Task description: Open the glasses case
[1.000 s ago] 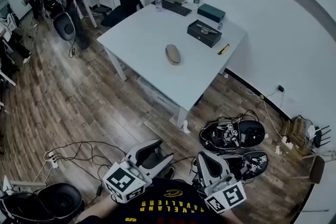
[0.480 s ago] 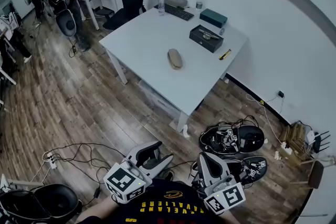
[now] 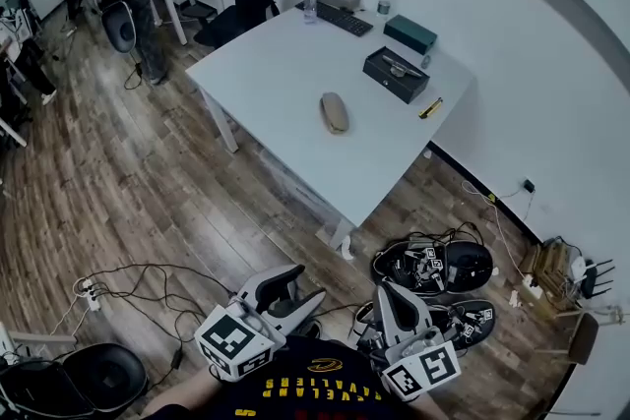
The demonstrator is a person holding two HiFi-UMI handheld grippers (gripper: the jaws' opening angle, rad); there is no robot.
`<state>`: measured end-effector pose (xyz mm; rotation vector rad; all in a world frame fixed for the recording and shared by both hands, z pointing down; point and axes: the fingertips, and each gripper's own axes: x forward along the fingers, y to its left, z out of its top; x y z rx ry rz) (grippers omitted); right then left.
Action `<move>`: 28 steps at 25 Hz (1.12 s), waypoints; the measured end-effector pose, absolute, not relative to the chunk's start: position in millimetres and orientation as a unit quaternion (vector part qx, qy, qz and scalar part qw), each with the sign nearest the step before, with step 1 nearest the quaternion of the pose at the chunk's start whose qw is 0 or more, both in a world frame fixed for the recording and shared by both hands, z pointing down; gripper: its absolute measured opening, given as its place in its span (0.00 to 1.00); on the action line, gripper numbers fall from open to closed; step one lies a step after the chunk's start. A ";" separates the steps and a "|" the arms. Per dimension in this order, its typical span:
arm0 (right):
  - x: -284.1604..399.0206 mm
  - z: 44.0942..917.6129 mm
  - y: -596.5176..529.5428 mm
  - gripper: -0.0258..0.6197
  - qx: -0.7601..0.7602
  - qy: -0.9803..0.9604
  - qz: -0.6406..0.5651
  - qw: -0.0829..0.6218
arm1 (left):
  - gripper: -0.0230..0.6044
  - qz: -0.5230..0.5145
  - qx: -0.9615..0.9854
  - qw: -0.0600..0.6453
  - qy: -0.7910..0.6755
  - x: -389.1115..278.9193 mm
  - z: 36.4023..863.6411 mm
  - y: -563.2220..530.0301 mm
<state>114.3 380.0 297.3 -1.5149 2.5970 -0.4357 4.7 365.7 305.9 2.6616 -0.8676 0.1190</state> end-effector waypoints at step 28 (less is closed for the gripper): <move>27.1 298.9 222.5 0.07 -0.533 0.829 -0.166 0.013 | 0.39 0.014 0.941 0.203 -0.272 -83.9 318.5 197.0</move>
